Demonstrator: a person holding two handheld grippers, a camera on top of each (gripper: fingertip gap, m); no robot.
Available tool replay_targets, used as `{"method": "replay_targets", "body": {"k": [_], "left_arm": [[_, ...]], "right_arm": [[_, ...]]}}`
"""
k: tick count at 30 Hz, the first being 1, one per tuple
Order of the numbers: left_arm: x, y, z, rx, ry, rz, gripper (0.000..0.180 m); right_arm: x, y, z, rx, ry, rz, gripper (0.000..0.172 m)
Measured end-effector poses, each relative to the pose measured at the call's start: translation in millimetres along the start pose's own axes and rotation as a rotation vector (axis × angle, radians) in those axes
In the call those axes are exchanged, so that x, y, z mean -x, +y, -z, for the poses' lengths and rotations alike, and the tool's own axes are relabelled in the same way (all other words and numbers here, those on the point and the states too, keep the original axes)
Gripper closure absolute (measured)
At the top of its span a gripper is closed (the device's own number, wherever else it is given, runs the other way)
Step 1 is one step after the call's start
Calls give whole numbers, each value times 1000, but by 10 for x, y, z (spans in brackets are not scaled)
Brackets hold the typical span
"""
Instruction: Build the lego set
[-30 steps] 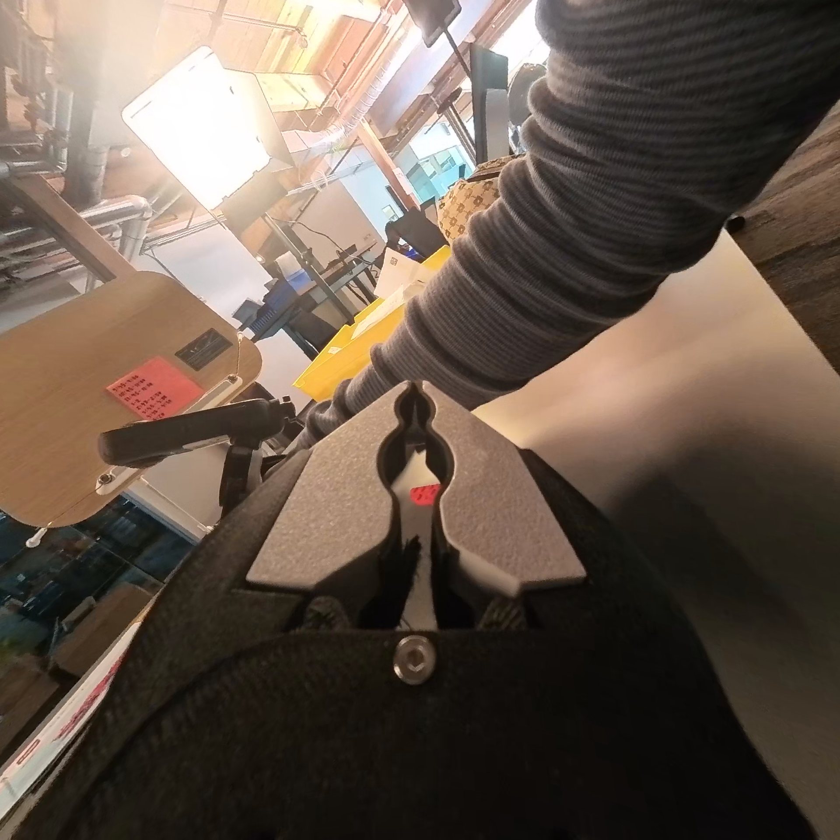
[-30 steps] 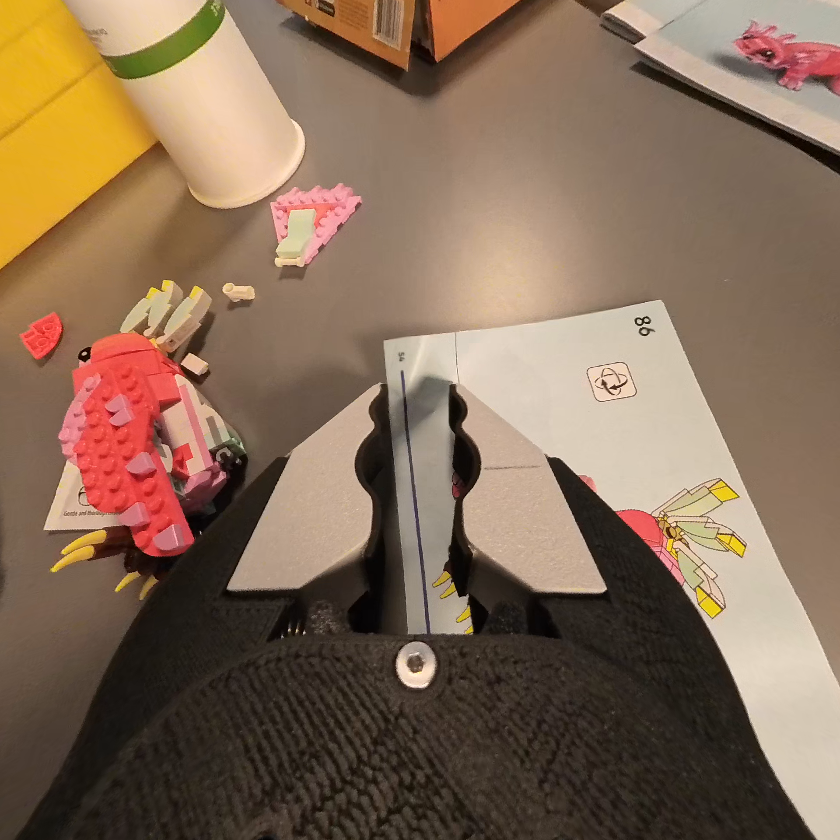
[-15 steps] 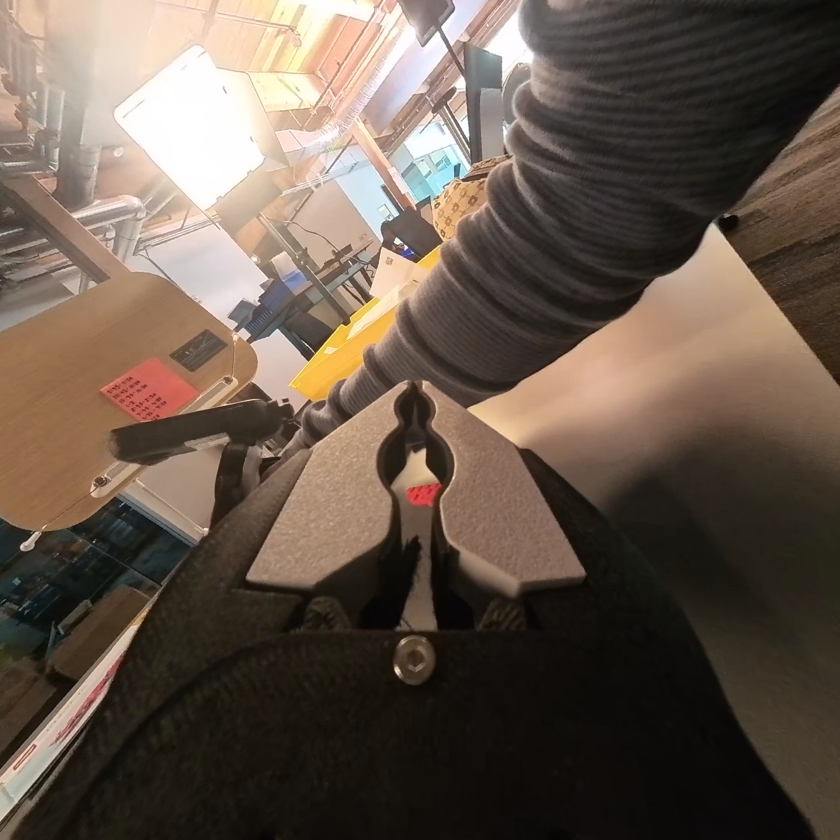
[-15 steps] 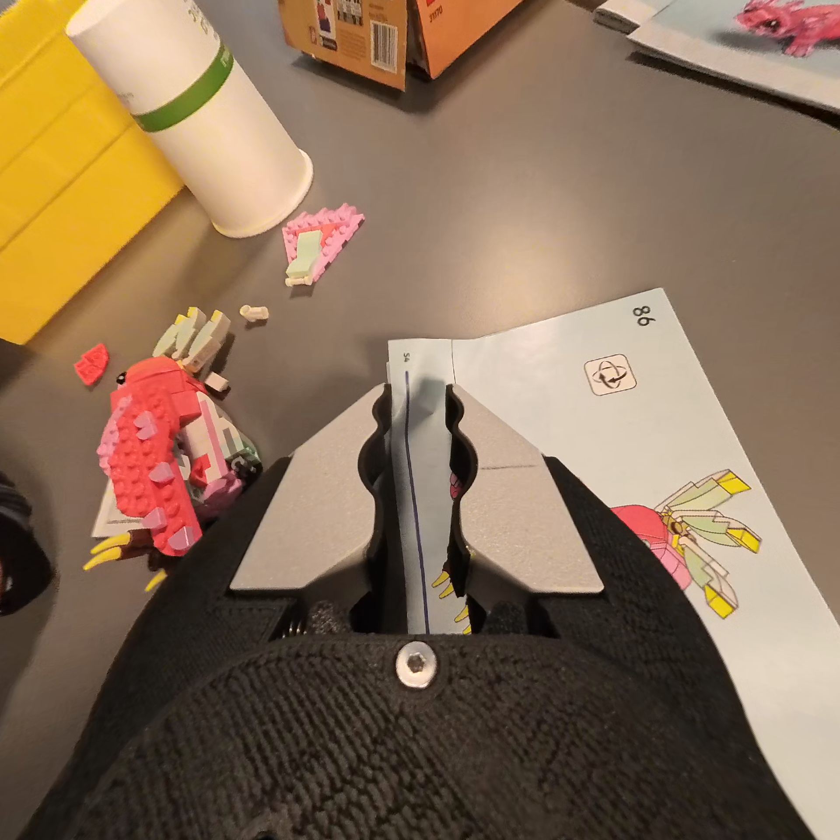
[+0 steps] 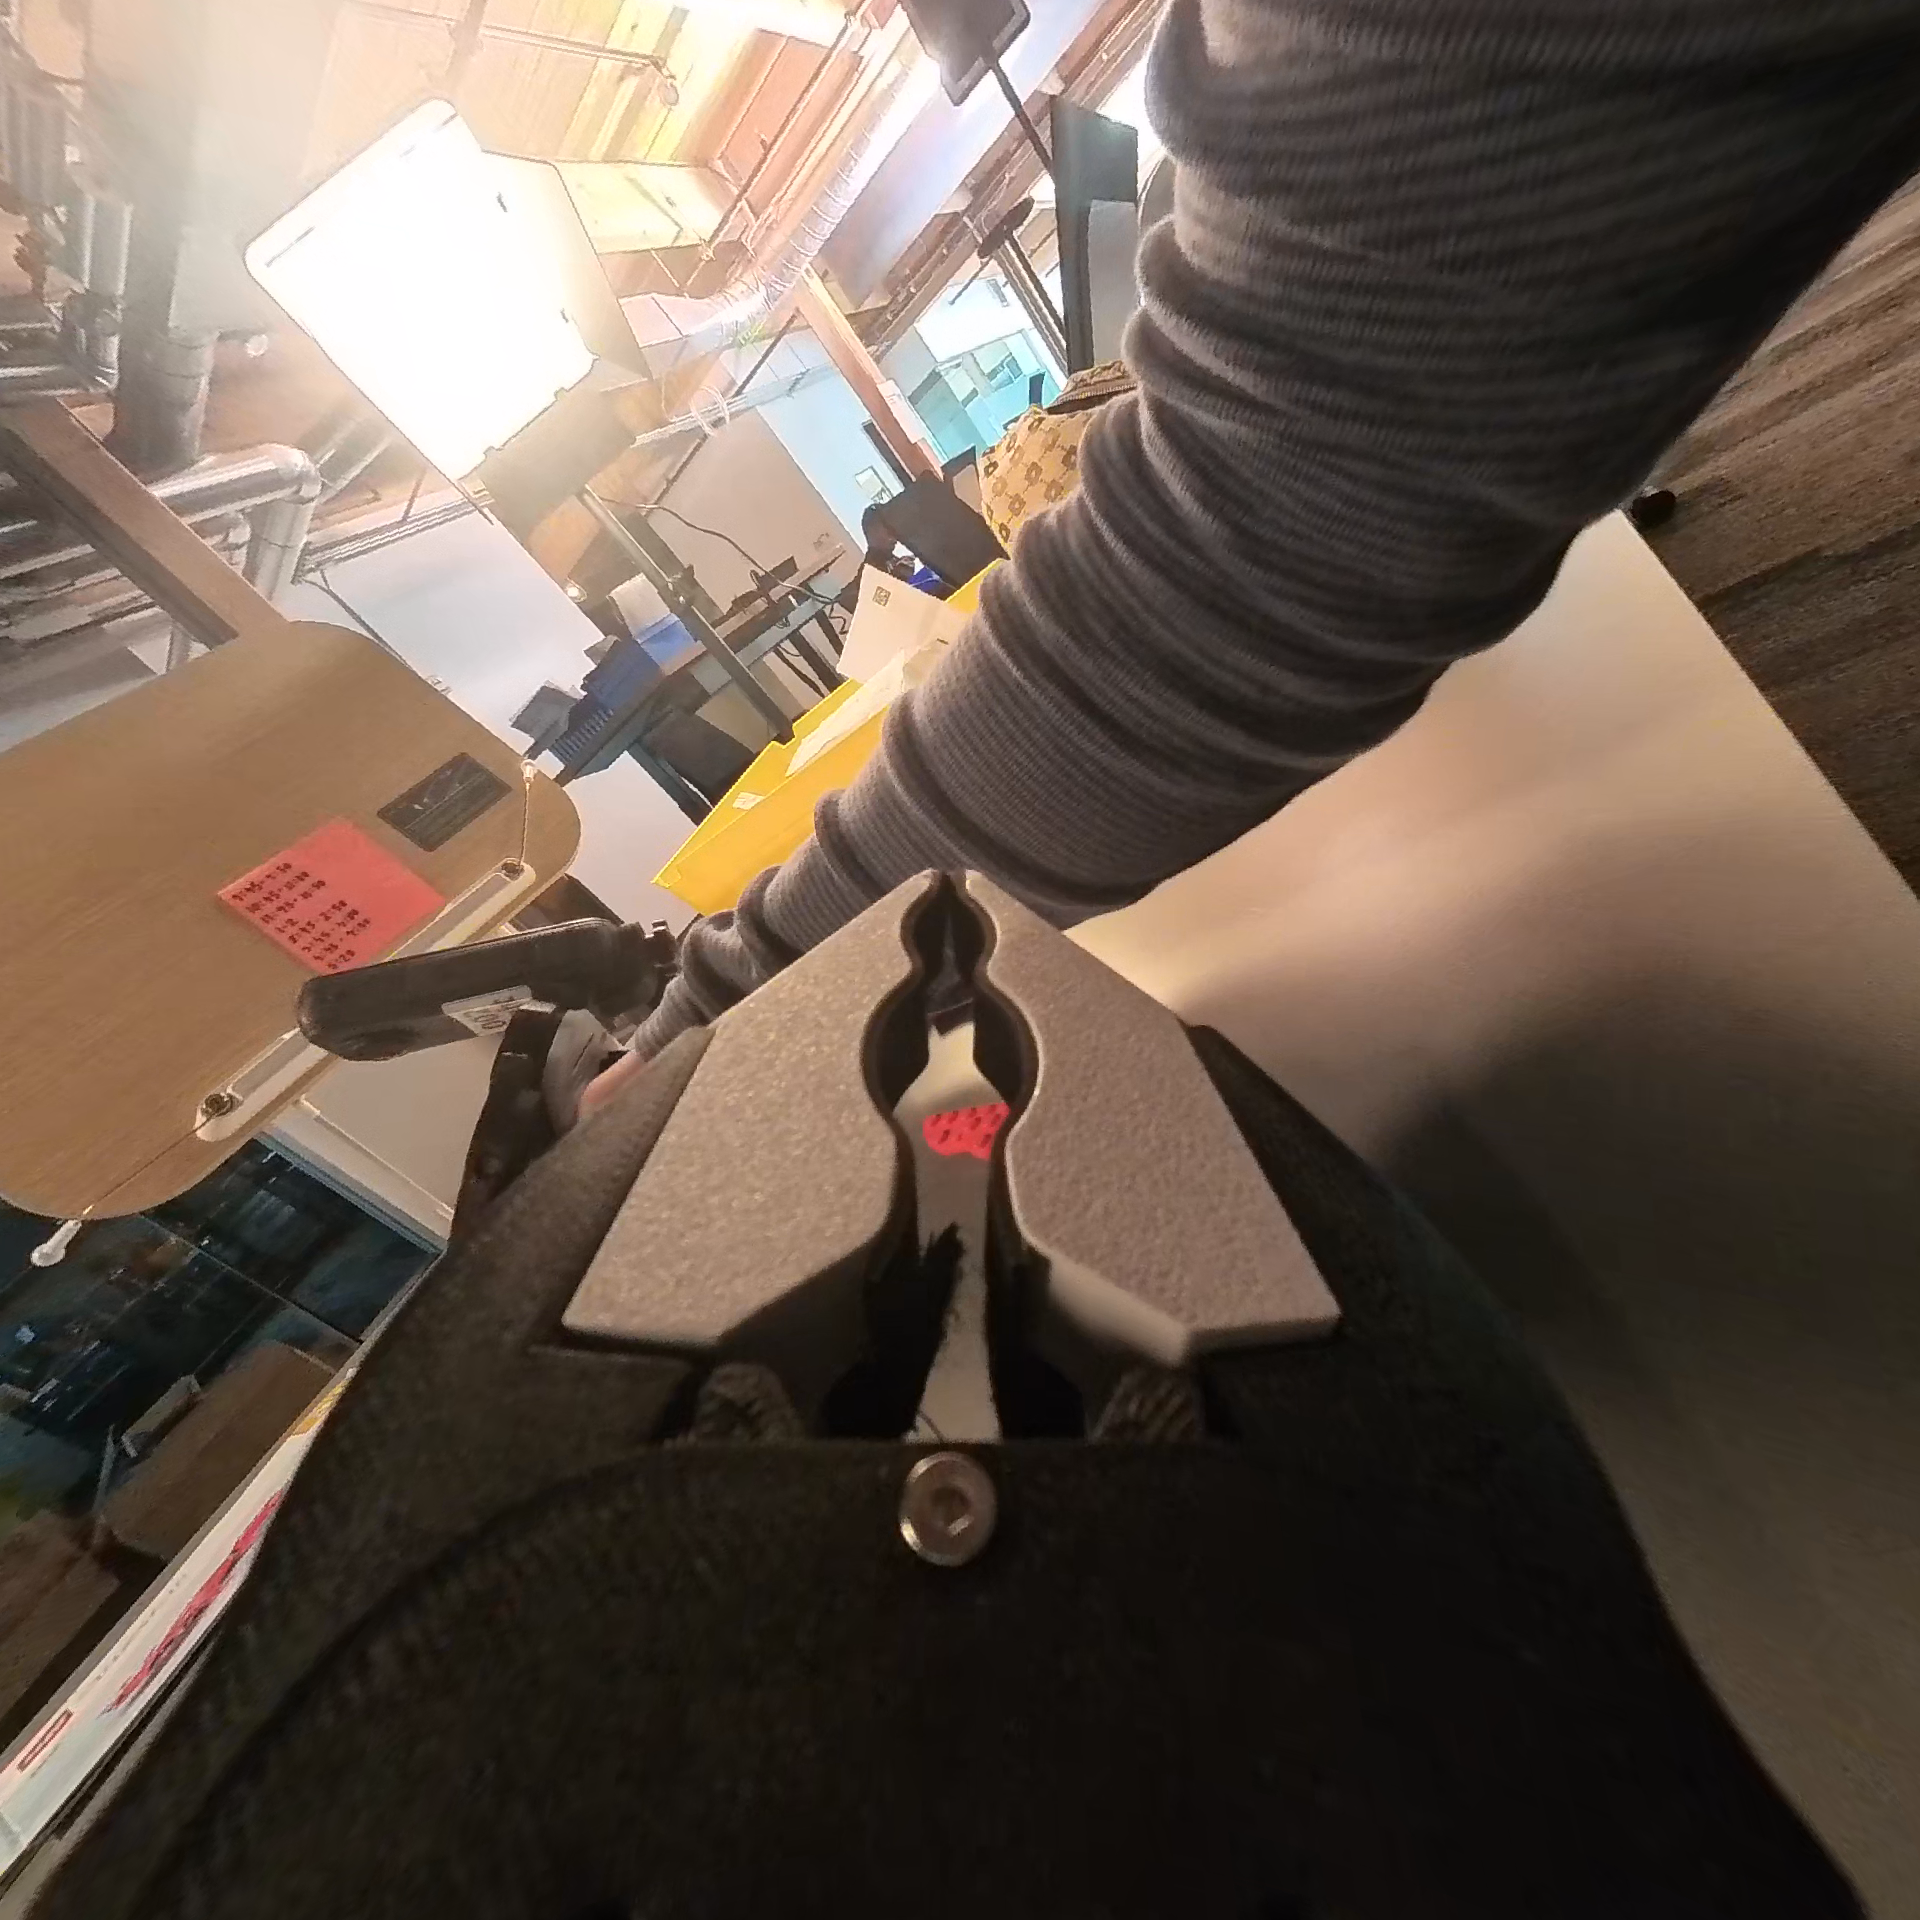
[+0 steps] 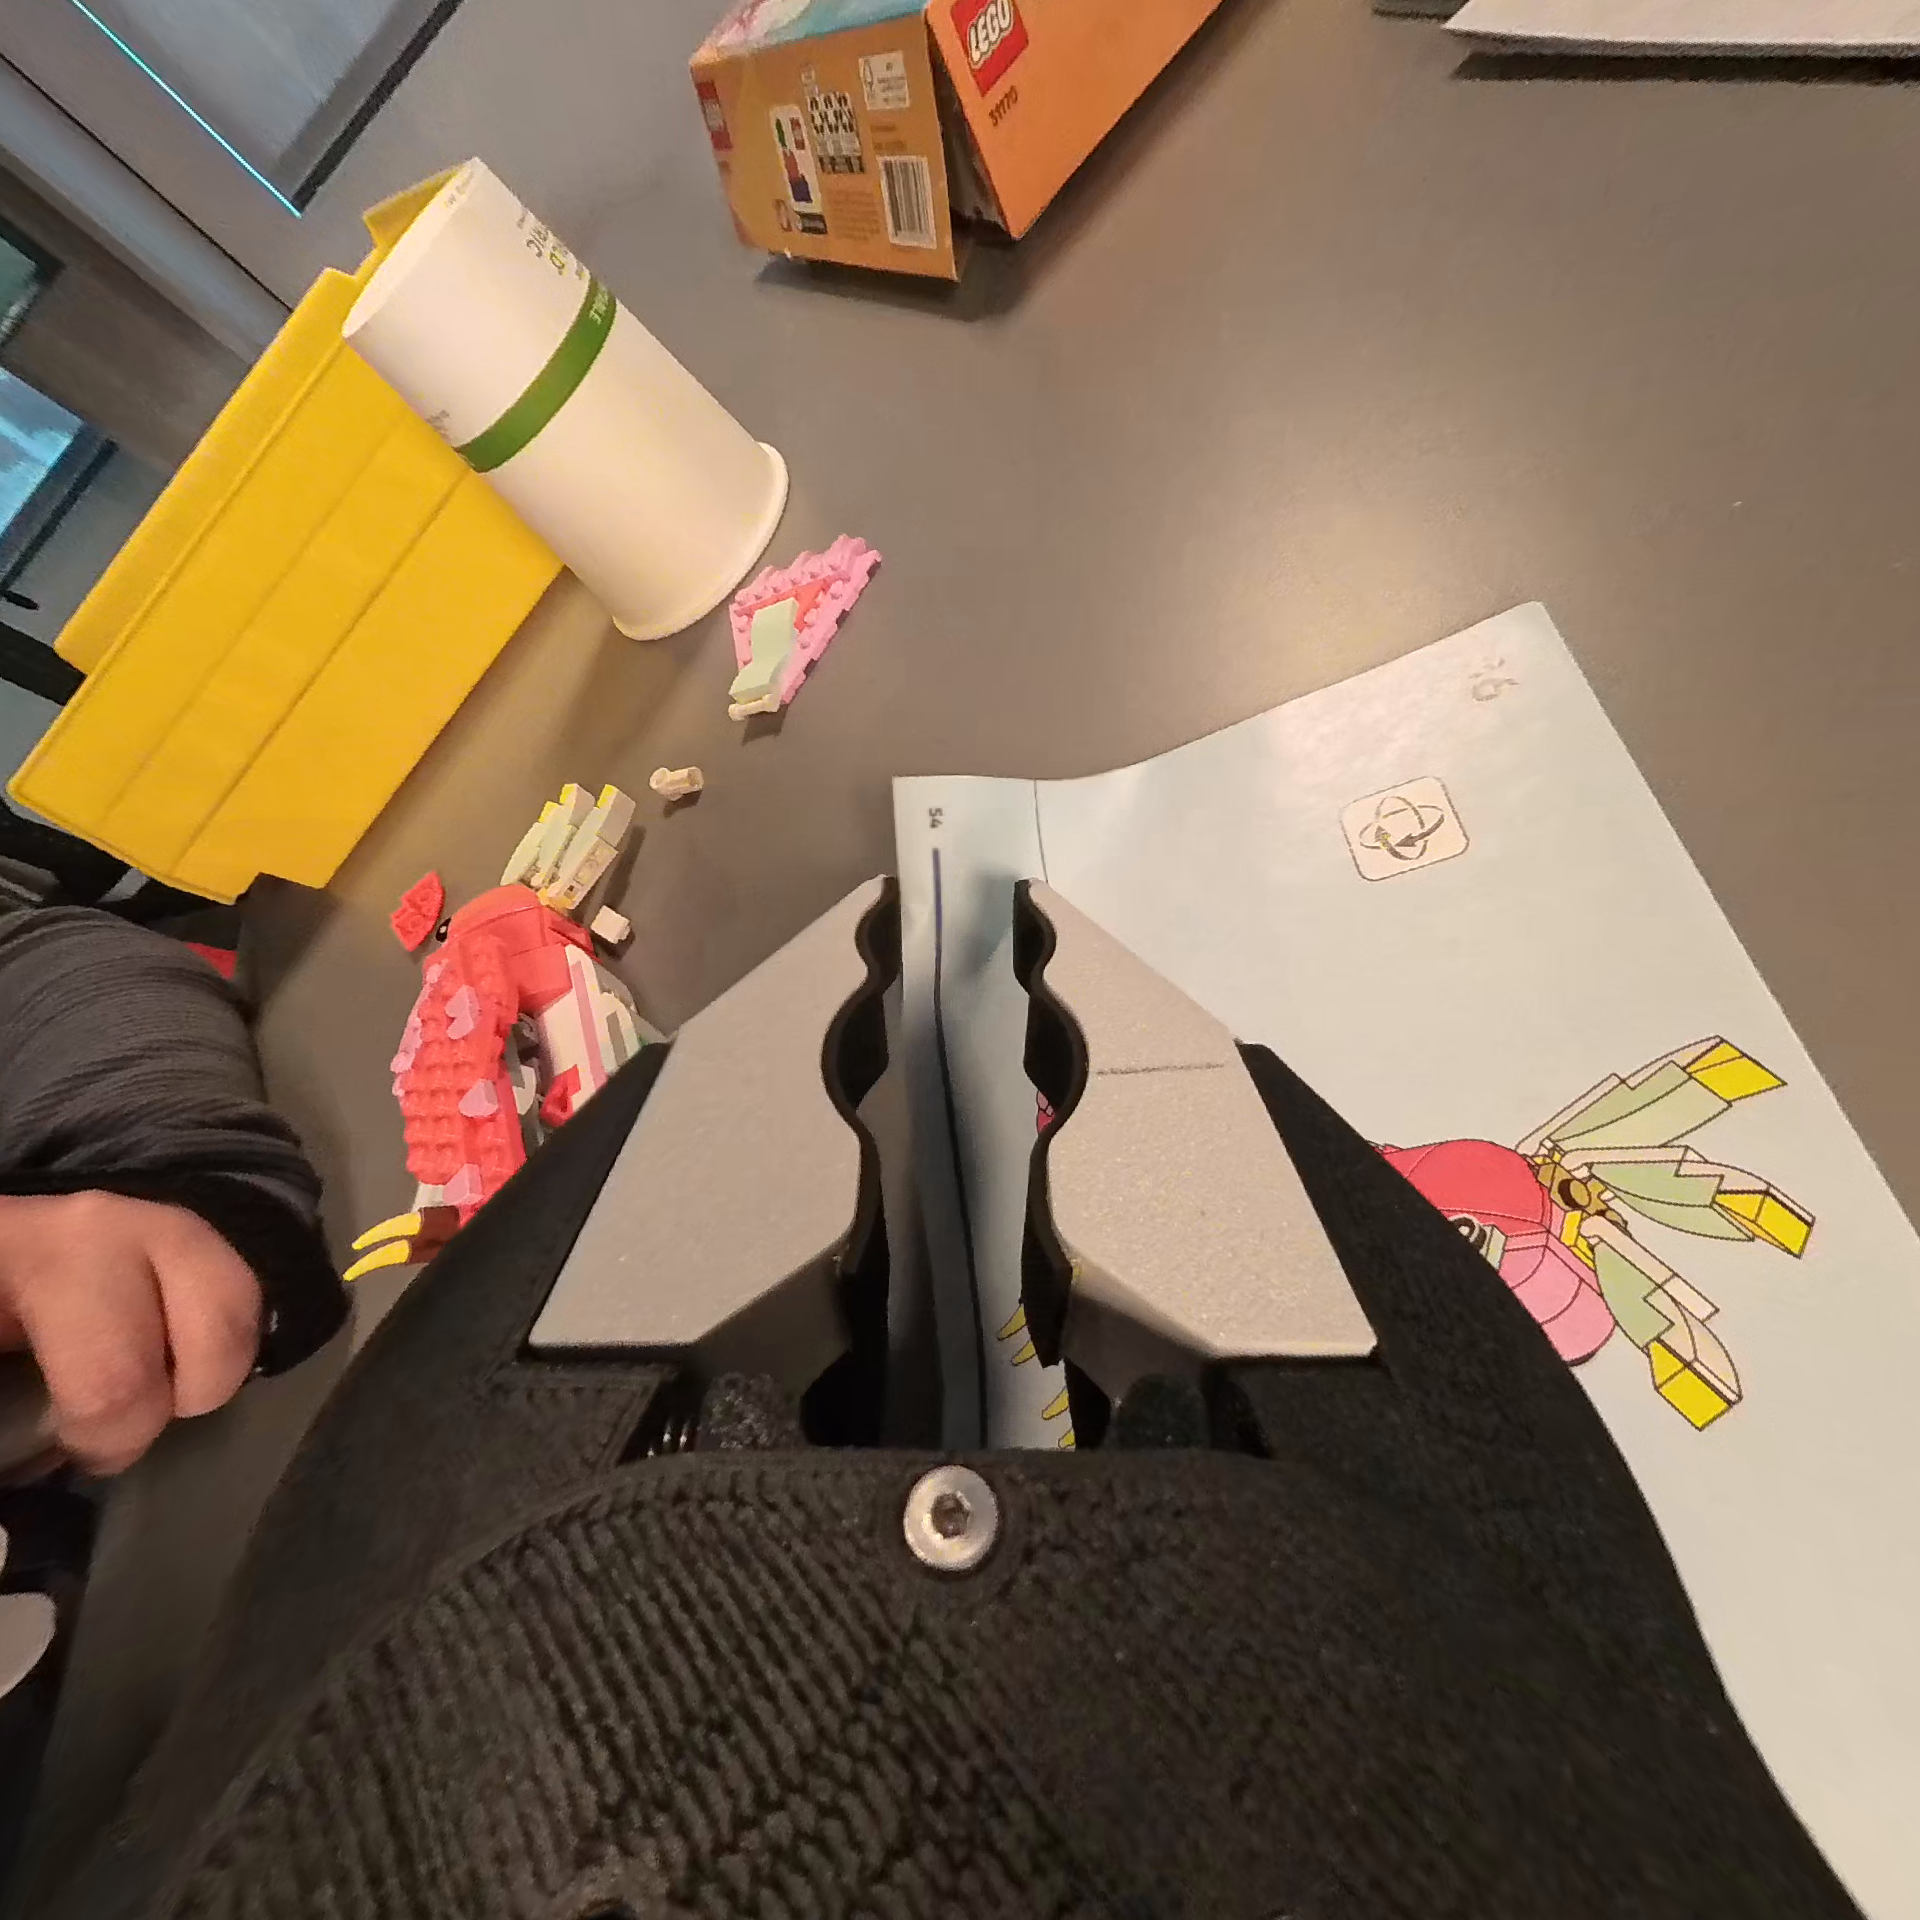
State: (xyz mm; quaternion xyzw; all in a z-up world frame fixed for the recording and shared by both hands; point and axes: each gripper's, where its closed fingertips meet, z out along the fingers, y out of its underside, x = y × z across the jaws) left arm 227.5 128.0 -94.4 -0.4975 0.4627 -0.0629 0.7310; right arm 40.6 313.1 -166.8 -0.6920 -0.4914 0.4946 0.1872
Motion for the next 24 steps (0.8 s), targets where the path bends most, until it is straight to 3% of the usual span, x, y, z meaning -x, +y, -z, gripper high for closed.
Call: {"method": "replay_targets", "body": {"k": [24], "left_arm": [[-22, -9, -10, 0, 8, -5, 180]], "right_arm": [[26, 25, 0, 14, -51, -30, 168]]}}
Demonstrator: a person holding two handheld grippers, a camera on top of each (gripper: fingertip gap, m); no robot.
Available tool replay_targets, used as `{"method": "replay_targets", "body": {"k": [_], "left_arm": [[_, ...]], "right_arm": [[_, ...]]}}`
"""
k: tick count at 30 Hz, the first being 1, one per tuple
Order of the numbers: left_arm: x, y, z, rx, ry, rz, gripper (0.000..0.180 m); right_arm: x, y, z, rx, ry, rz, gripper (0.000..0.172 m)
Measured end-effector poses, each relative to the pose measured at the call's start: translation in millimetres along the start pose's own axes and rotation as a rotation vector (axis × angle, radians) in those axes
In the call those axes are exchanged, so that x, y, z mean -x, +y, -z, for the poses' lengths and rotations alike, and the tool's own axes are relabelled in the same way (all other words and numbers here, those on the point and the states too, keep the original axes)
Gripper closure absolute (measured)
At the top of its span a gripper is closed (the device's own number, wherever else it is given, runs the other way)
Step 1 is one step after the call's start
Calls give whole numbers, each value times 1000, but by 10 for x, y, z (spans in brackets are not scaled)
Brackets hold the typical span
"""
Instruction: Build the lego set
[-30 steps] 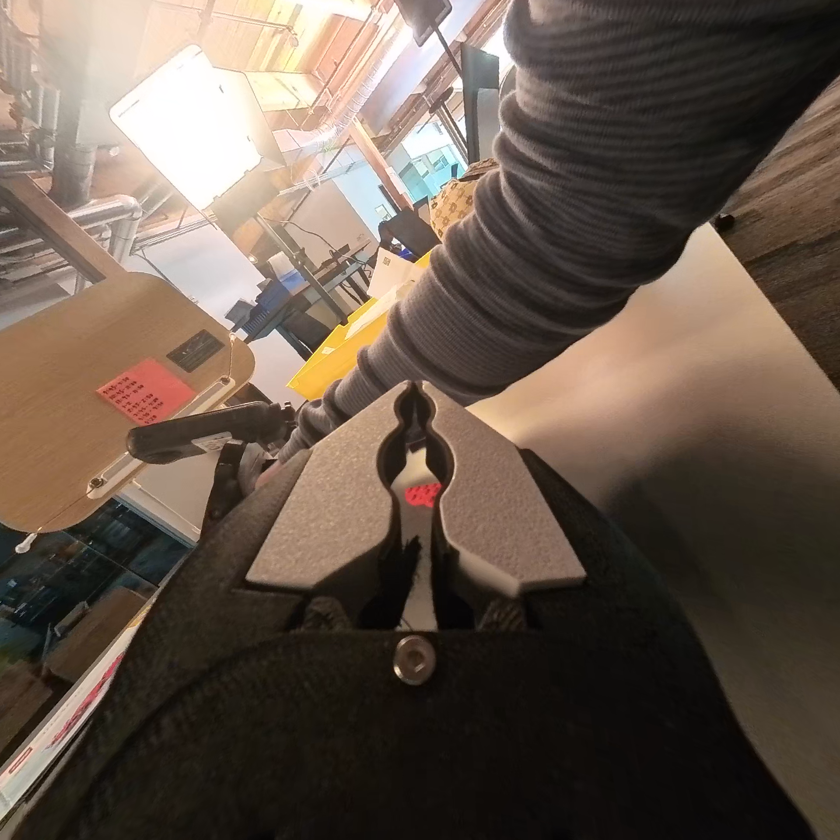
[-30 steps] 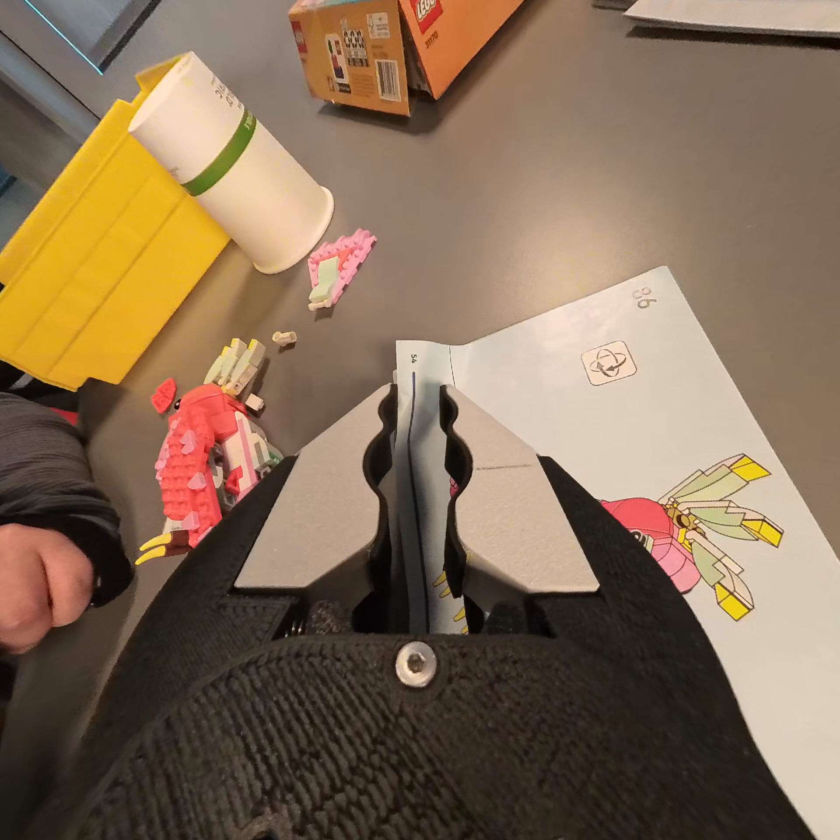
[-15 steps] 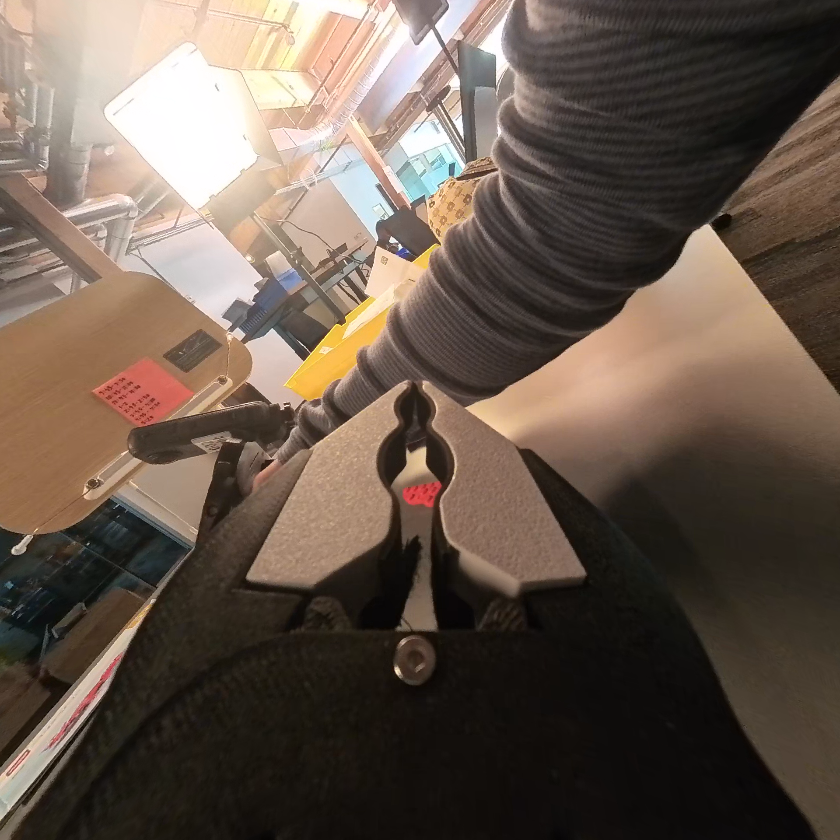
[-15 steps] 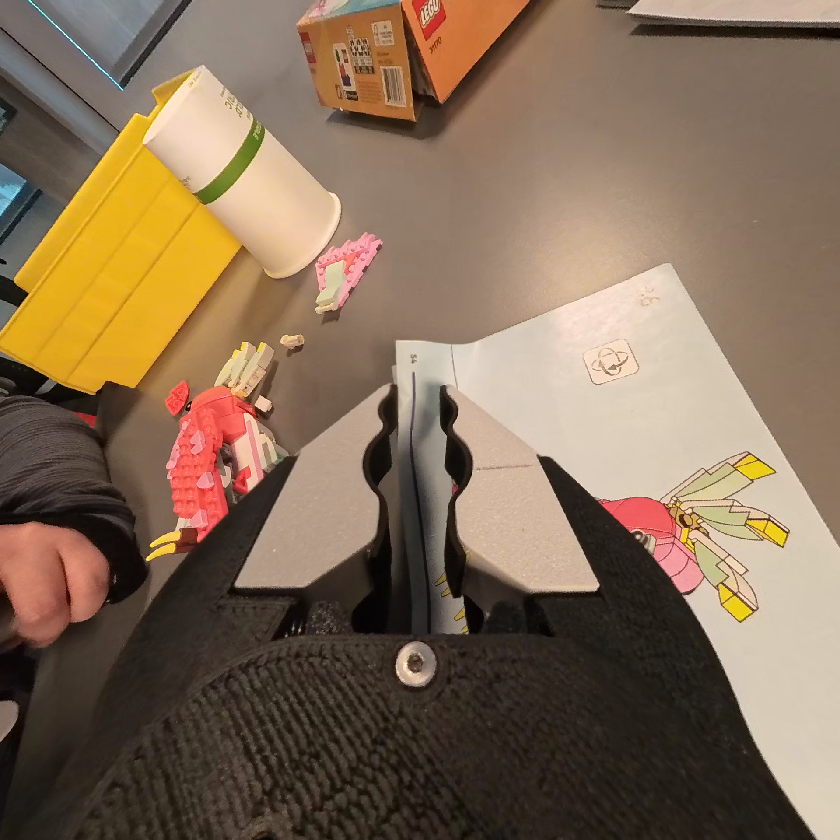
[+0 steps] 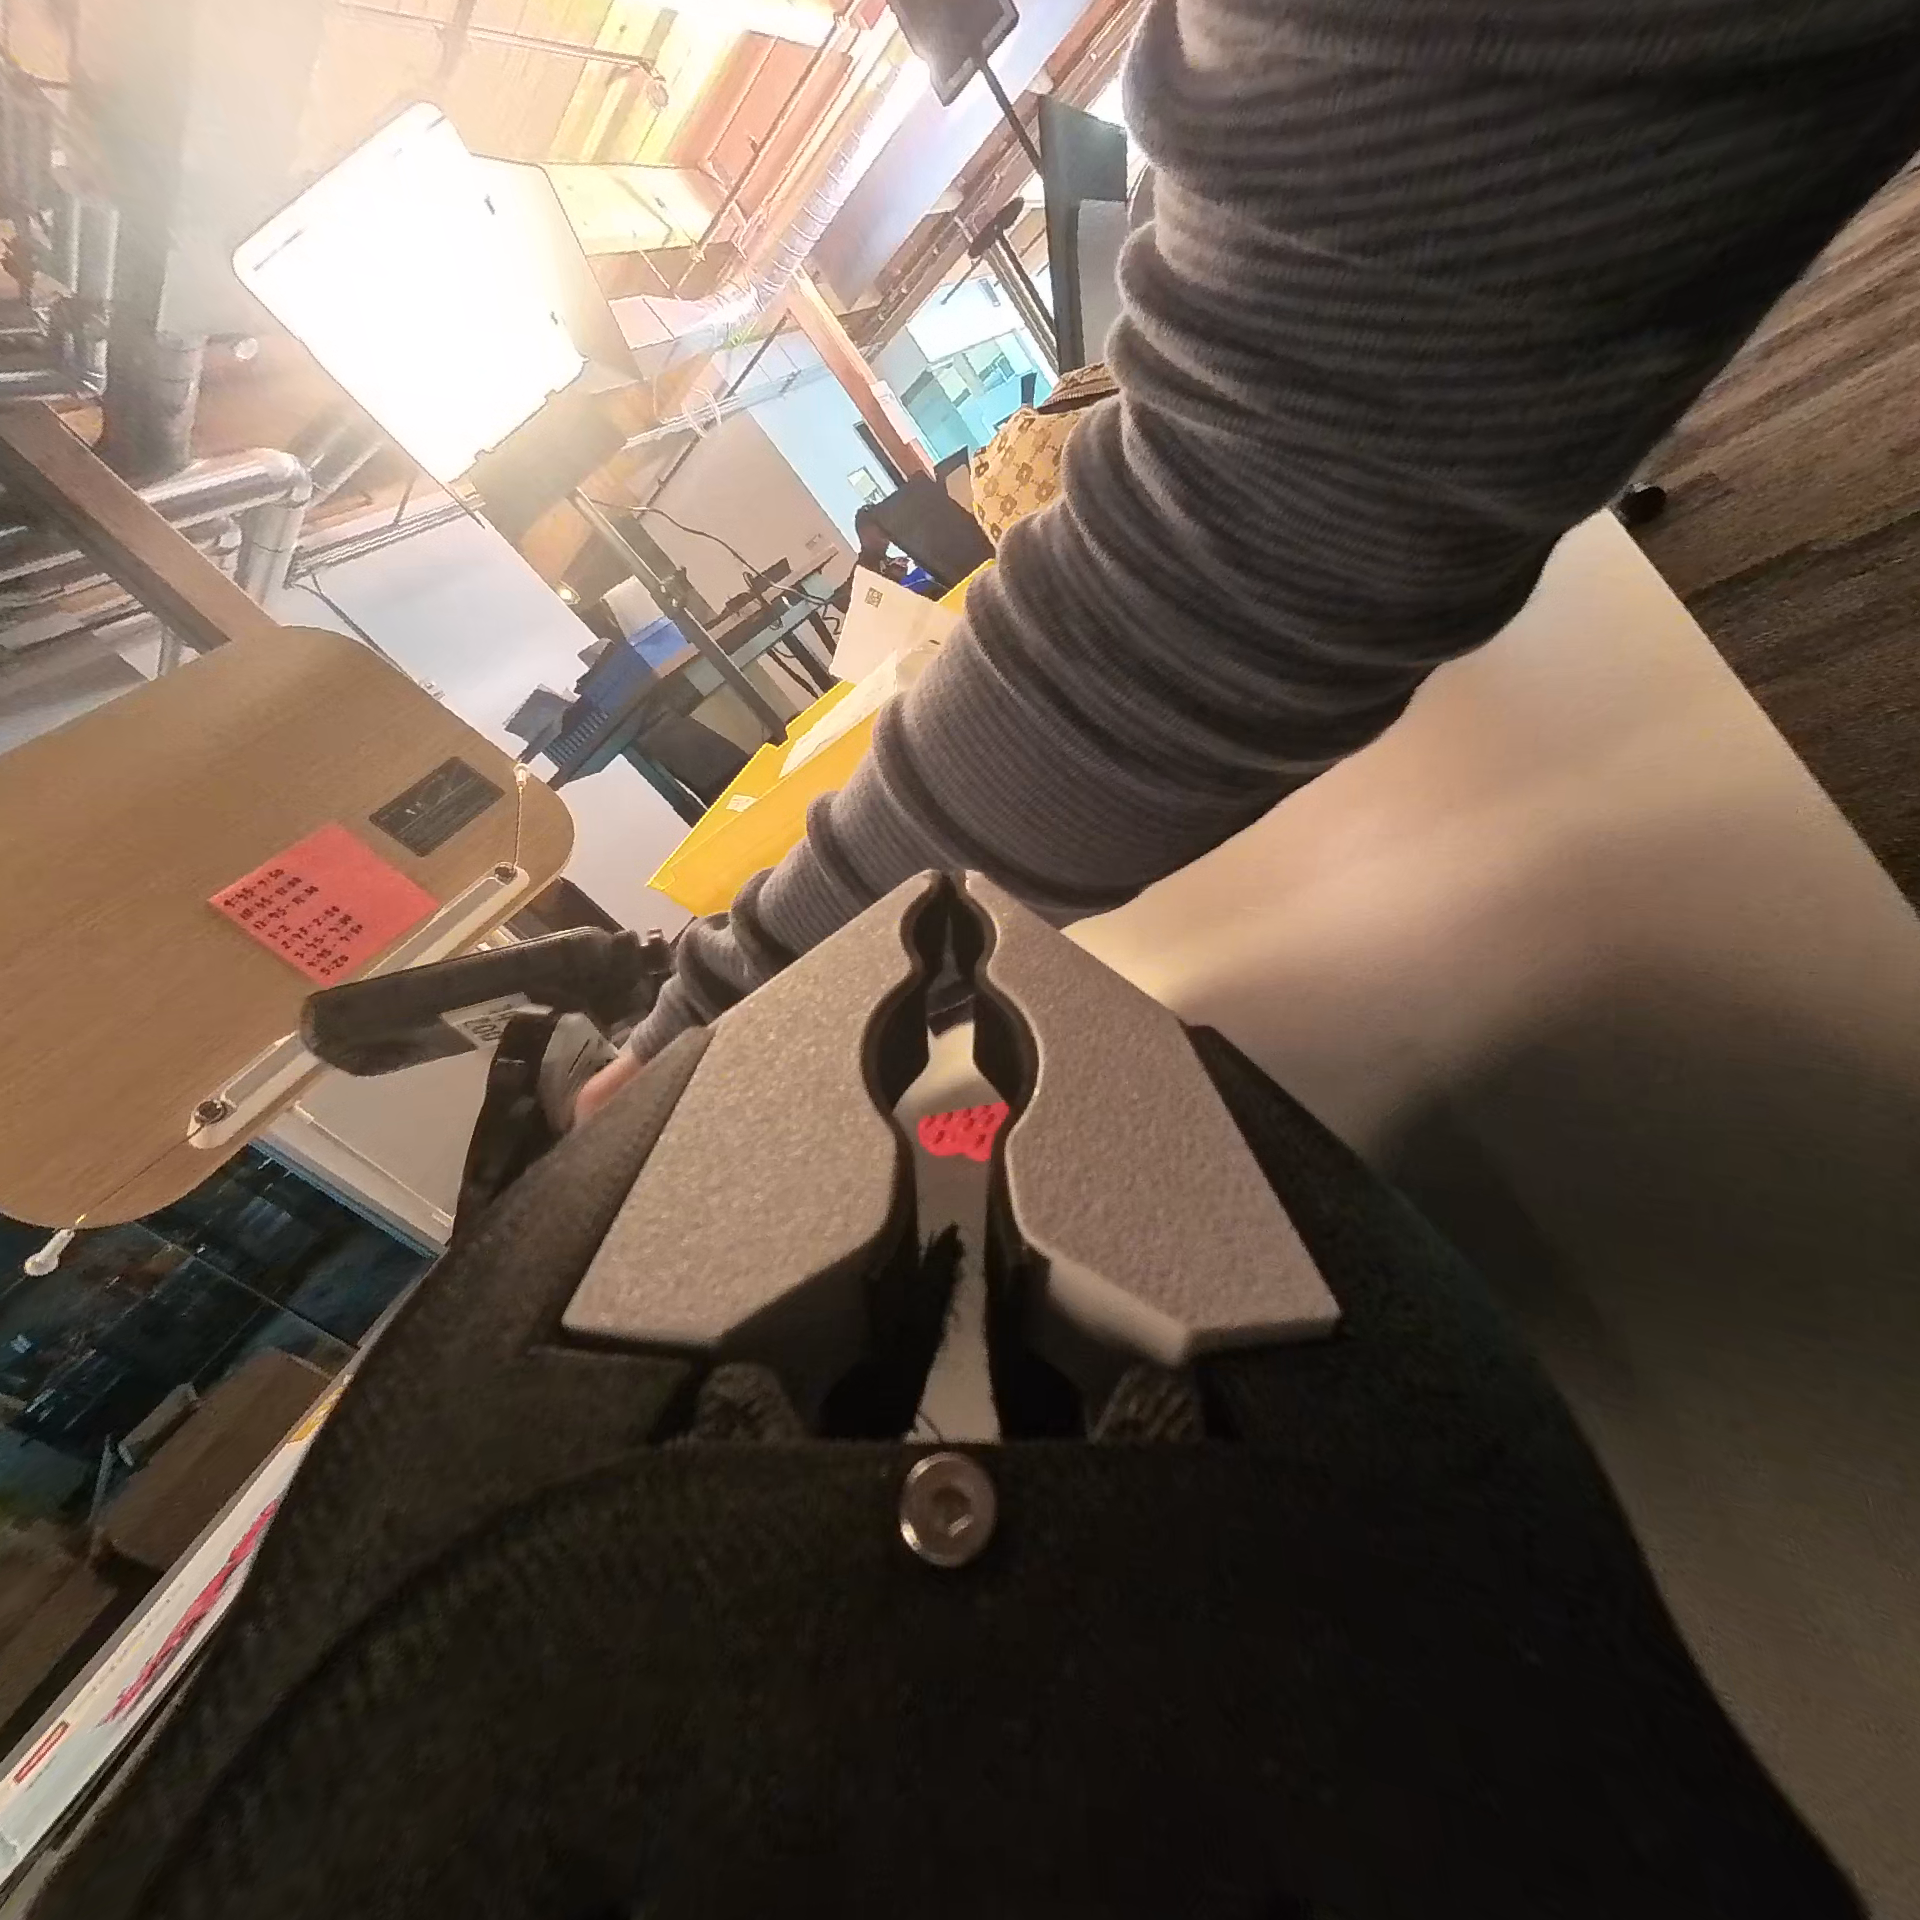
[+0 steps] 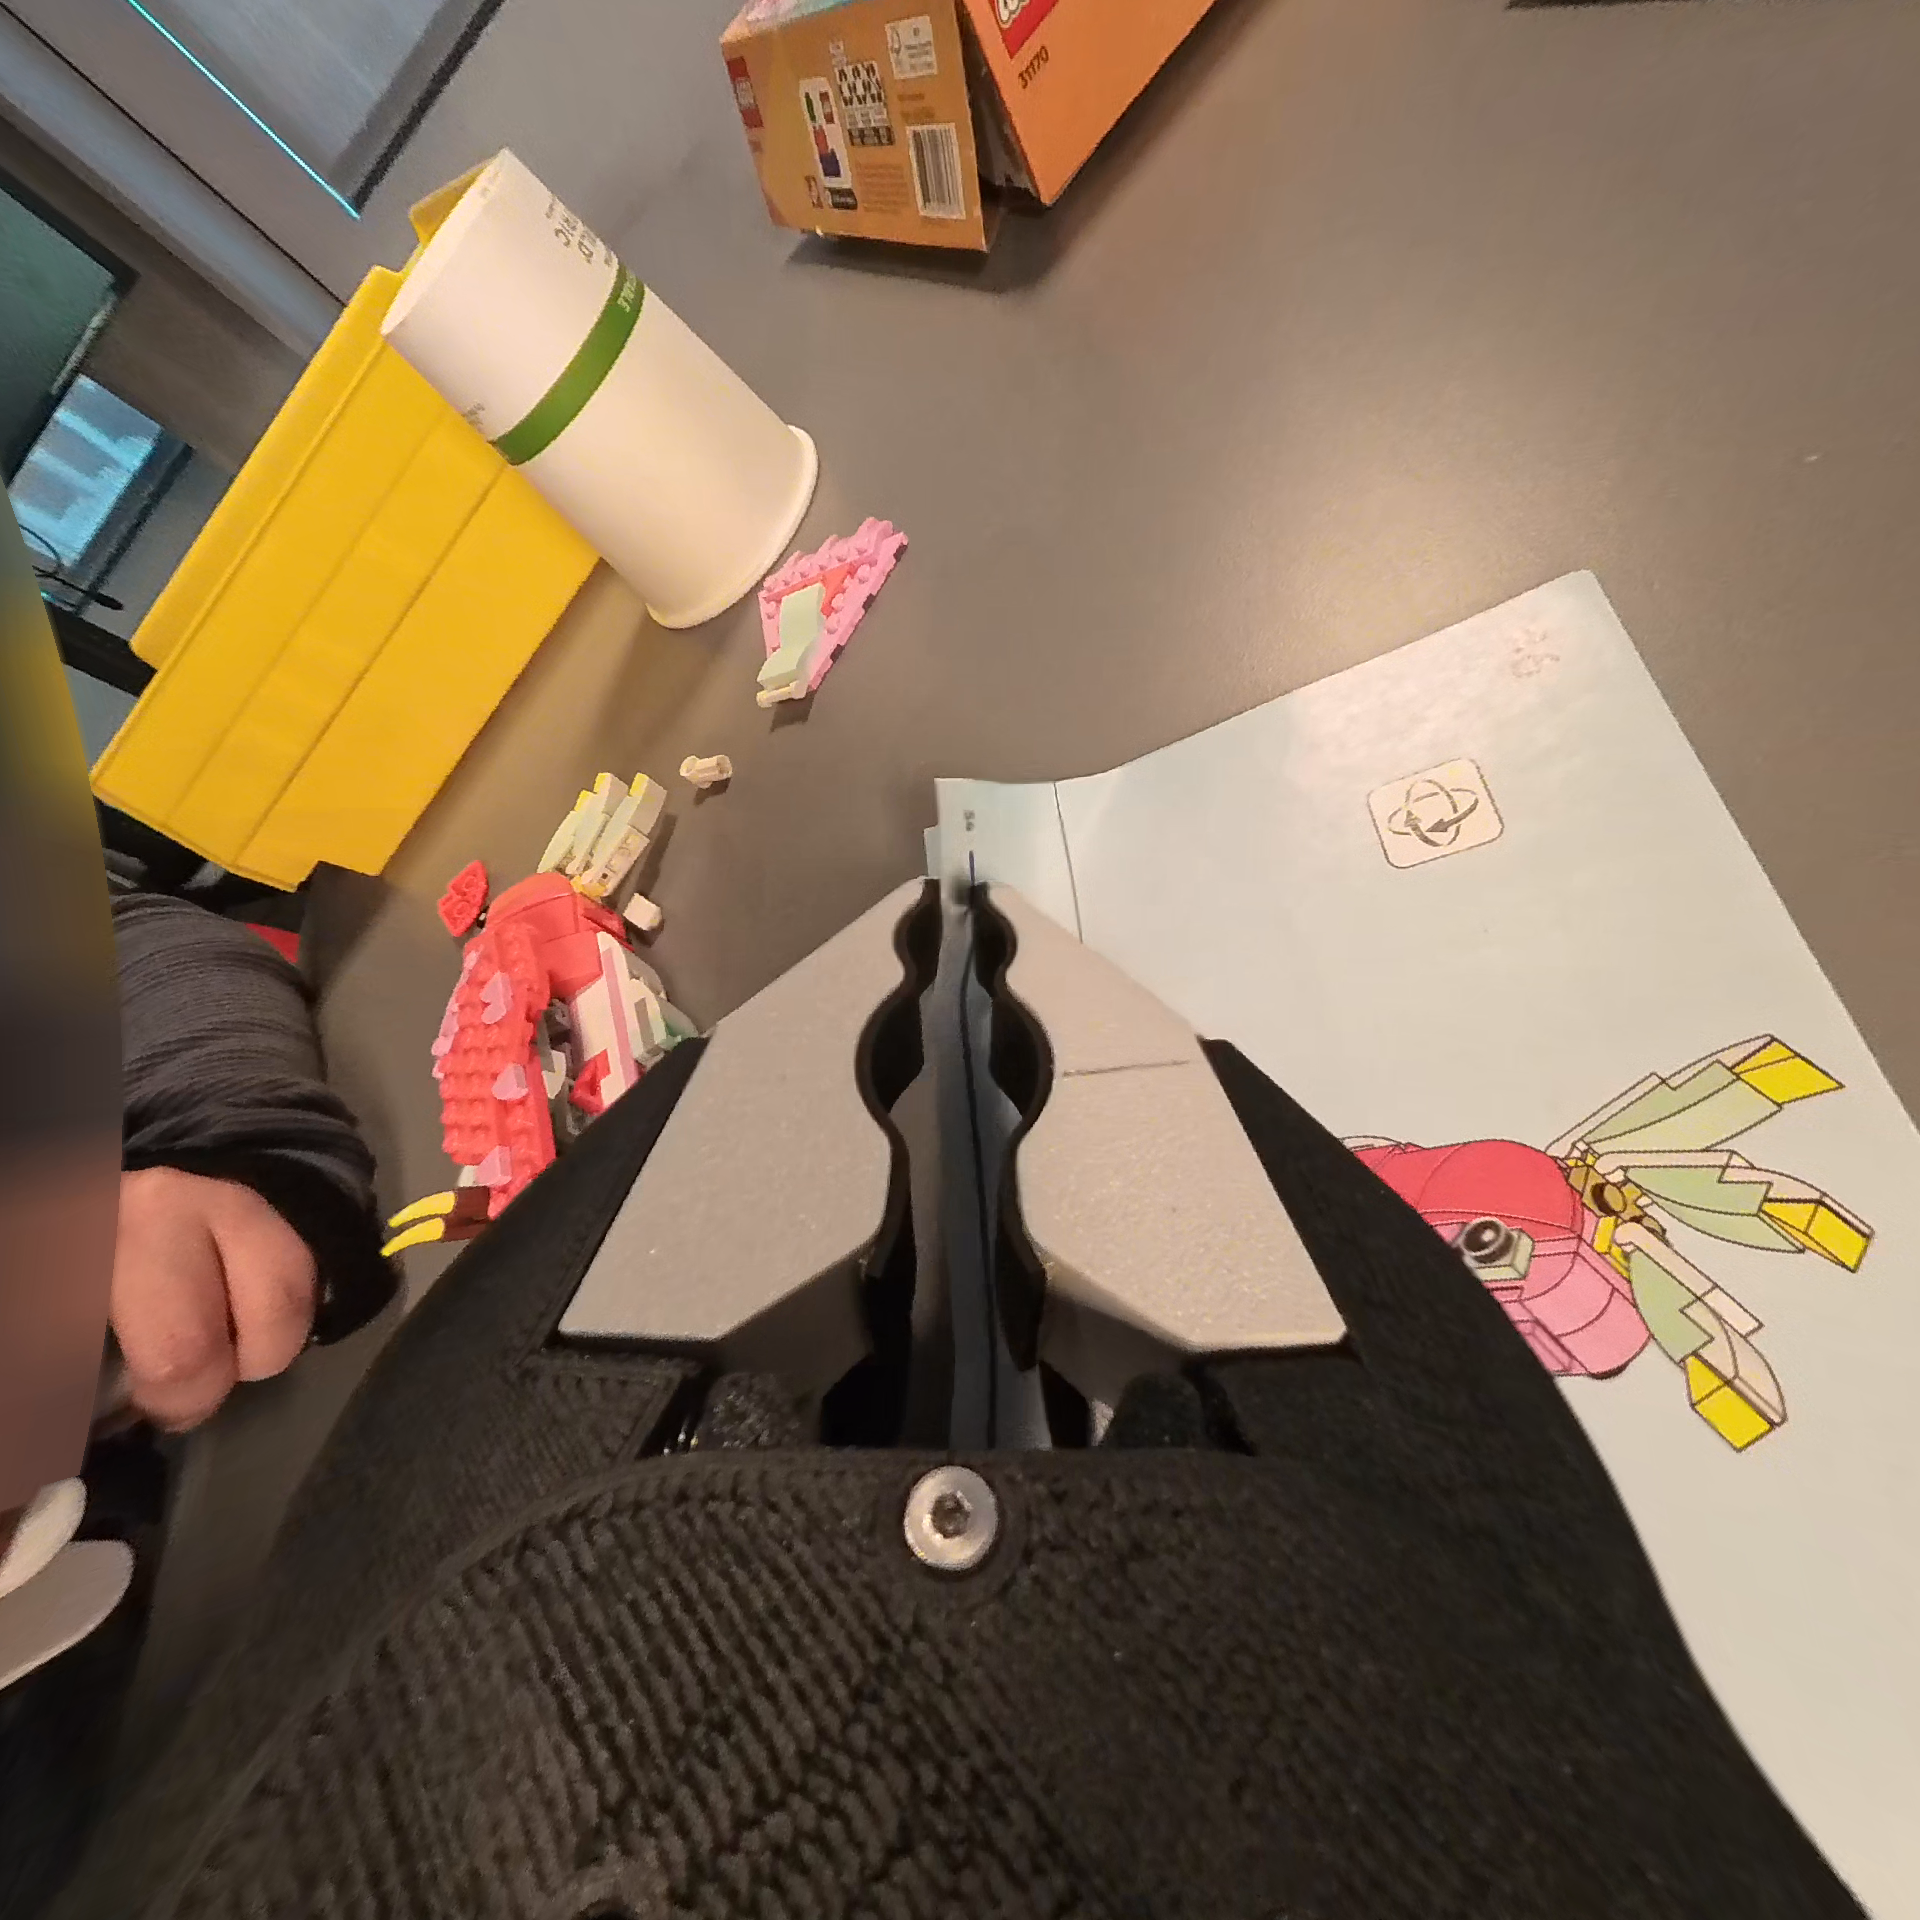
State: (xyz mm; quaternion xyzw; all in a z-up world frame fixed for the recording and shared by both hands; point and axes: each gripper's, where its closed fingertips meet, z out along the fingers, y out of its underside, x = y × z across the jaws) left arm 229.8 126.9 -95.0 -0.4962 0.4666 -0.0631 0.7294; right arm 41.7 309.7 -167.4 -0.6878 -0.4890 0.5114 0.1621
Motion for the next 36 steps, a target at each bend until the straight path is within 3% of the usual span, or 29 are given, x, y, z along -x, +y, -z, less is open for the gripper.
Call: {"method": "replay_targets", "body": {"k": [7, 10, 13, 16, 22, 29, 34, 36], "left_arm": [[6, 3, -2, 1, -2, 4, 180], [6, -3, 2, -2, -3, 1, 180], [9, -1, 3, 0, -6, -8, 180], [7, -11, 3, -4, -7, -8, 180], [3, -27, 3, -9, -9, -5, 180], [0, -23, 0, -5, -13, -11, 180], [11, 4, -4, 8, -15, 4, 180], [24, 16, -7, 13, -20, 10, 180]], "right_arm": [[4, -32, 34, -29, -5, 2, 172], [-55, -95, 105, -81, 69, 16, 172], [-156, -171, 458, -202, 310, 78, 172], [-188, -96, 1128, -351, 634, 131, 172], [-59, 573, 2376, -517, 1073, 46, 172], [-202, 1267, 2903, -411, 1339, -72, 172], [-112, 1283, 3150, -419, 1580, 55, 172], [-68, 1281, 3268, -419, 1683, 102, 163]]}}
